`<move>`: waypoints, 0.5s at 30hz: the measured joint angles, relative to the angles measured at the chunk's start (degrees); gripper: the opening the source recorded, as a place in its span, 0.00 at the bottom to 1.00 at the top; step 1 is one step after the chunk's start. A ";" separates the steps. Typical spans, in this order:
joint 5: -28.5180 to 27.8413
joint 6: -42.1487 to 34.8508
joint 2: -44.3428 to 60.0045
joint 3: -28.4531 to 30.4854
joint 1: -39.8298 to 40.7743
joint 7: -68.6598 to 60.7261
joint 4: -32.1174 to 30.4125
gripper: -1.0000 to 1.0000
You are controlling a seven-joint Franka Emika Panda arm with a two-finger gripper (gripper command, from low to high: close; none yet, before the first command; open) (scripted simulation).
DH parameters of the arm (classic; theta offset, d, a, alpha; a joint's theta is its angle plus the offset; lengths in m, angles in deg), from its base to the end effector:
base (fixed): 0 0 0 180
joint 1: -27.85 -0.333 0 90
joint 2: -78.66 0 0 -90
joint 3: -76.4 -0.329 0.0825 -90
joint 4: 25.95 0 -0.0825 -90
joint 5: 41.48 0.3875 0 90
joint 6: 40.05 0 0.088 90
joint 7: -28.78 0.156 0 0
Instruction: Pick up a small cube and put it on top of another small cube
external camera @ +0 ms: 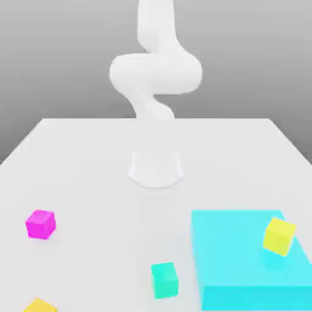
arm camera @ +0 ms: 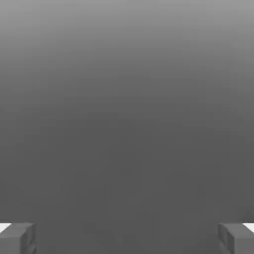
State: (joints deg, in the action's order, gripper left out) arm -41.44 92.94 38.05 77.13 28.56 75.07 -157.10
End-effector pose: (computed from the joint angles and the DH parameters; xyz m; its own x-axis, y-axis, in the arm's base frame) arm 0.4068 -0.0116 0.6596 0.4937 -0.7381 0.4599 -0.5484 -0.6747 -0.4941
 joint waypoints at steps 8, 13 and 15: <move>0.49 3.93 16.95 2.74 2.16 1.18 2.06 0.50; 1.32 6.34 27.32 4.62 3.42 1.53 3.32 0.50; 1.82 7.29 31.48 5.32 3.97 1.55 3.83 0.50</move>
State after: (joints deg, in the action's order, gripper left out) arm -39.62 100.23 69.53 82.45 32.53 76.62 -153.27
